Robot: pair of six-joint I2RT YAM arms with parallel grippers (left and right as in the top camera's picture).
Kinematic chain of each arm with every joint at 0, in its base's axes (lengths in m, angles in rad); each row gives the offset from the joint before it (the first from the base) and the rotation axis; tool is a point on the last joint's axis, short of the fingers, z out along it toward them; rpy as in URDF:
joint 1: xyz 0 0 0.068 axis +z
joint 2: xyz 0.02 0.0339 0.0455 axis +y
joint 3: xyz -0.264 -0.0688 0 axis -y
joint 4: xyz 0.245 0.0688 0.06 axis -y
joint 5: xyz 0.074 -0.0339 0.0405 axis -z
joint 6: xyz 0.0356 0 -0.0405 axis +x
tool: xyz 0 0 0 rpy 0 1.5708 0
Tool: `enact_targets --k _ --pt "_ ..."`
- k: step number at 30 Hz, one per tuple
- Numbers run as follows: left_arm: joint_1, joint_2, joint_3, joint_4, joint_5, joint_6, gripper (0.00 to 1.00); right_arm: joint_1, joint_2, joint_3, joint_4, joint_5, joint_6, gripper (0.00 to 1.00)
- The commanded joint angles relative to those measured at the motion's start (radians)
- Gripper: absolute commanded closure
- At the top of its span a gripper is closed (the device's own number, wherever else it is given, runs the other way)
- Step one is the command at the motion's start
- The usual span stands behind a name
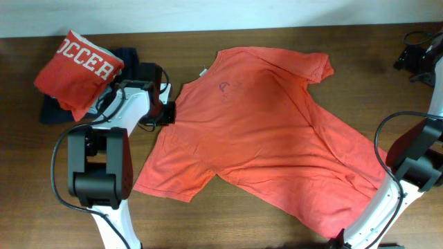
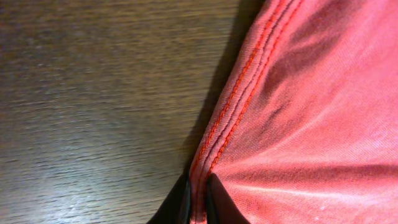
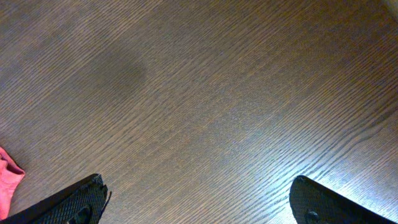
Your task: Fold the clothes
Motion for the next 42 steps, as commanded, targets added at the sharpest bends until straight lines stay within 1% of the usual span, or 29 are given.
enact_targets --k 1,4,5,12,15,22,27,28,30,32,35,37,39,42 --pt "0.039 0.056 -0.015 -0.024 -0.074 0.005 0.94 0.005 -0.015 0.010 0.000 0.009 0.005 0.01" --pt "0.058 0.056 -0.015 -0.034 -0.074 -0.019 0.99 0.005 -0.015 0.010 0.000 0.009 0.005 0.01" --pt "0.064 0.056 -0.015 -0.038 -0.074 -0.019 0.99 0.005 -0.015 0.010 0.000 0.009 0.005 0.01" --pt "0.108 0.056 -0.015 -0.077 -0.089 -0.023 0.99 0.005 -0.015 0.010 0.000 0.009 0.005 0.01" --pt "0.132 0.056 -0.015 -0.108 -0.096 -0.075 0.99 0.005 -0.015 0.010 0.000 0.009 0.005 0.01" --pt "0.175 0.056 -0.015 -0.156 -0.108 -0.109 0.99 0.005 -0.015 0.010 0.000 0.009 0.005 0.01" --pt "0.190 0.056 -0.015 -0.181 -0.108 -0.112 0.99 0.005 -0.015 0.010 0.000 0.009 0.005 0.01" --pt "0.190 0.056 -0.015 -0.184 -0.108 -0.112 0.95 0.005 -0.015 0.010 0.000 0.009 0.005 0.01" --pt "0.190 0.056 -0.015 -0.187 -0.107 -0.113 0.80 0.005 -0.015 0.010 0.000 0.009 0.005 0.01" --pt "0.190 0.055 -0.010 -0.187 -0.107 -0.120 0.70 0.005 -0.015 0.010 0.000 0.009 0.005 0.02" --pt "0.190 0.054 0.036 -0.206 -0.086 -0.124 0.64 0.005 -0.015 0.010 -0.001 0.009 0.005 0.01" --pt "0.190 0.050 0.092 -0.233 -0.060 -0.123 0.63 0.005 -0.015 0.010 0.000 0.009 0.005 0.01" --pt "0.188 0.044 0.166 -0.264 -0.022 -0.123 0.61 0.005 -0.015 0.010 0.000 0.009 0.005 0.01" --pt "0.178 0.037 0.289 -0.296 0.074 -0.118 0.60 0.005 -0.015 0.010 0.000 0.009 0.005 0.01"
